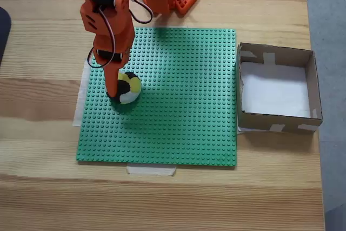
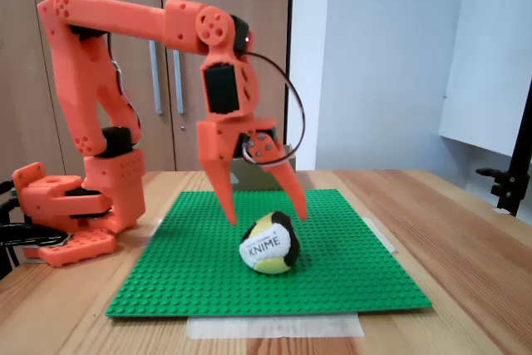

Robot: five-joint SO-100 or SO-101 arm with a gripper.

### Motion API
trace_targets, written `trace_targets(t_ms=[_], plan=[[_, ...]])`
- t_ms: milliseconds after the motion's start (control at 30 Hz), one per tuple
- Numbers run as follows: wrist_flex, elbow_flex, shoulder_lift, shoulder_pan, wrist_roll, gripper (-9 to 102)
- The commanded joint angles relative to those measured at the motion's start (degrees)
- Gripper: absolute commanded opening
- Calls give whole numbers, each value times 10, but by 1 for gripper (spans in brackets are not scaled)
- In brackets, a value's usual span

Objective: Pick the ball and put it in the box.

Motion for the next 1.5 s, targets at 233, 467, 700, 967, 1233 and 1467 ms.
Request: trace_targets(t_ms=[233, 467, 700, 967, 1233, 1467], plan=[[-35, 22, -4, 3, 1, 45], [-55, 40, -4, 1, 3, 45], [-76, 47, -4, 1, -1, 44], [-95, 53, -4, 0, -4, 43], [-112, 62, -4, 0, -8, 44], [-116, 62, -4, -1, -6, 39]])
